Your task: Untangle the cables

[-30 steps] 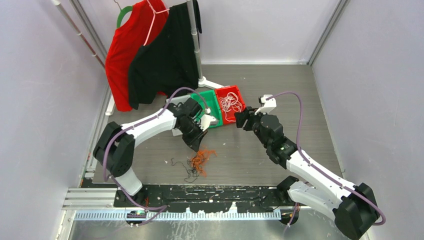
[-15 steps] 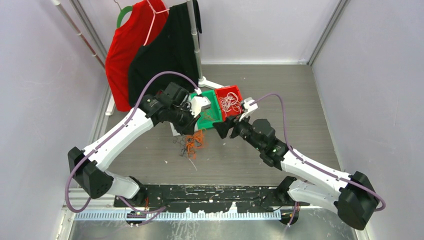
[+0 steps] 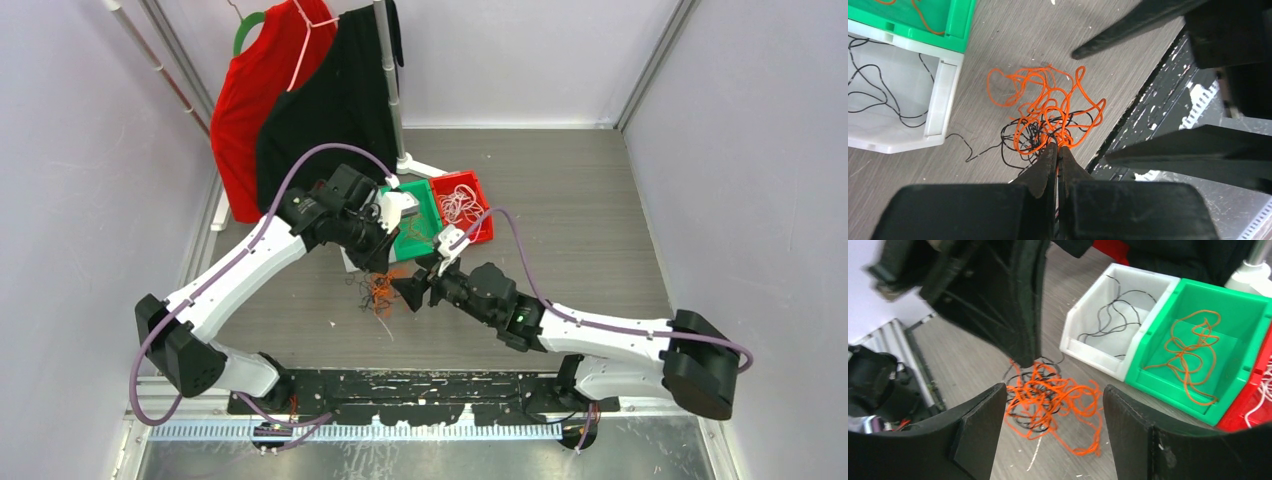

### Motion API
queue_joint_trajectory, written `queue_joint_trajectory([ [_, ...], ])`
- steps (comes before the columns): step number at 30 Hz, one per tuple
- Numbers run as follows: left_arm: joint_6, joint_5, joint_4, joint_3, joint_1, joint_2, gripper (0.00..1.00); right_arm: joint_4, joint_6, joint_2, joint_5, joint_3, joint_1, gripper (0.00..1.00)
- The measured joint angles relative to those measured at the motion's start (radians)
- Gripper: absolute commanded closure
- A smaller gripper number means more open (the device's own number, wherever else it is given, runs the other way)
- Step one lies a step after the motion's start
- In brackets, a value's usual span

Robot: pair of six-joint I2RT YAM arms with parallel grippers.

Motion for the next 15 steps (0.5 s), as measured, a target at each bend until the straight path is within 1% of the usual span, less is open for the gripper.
queue_joint_trajectory([
  [10,-0.087,0.058,0.000,0.000,0.000,-0.011,1.00,0.127,-0.072,0.177,0.158,0.024,0.012,0.25],
  [15,-0.115,0.088,0.000,0.000,0.000,-0.014,1.00,0.210,-0.083,0.223,0.187,0.031,0.014,0.25],
])
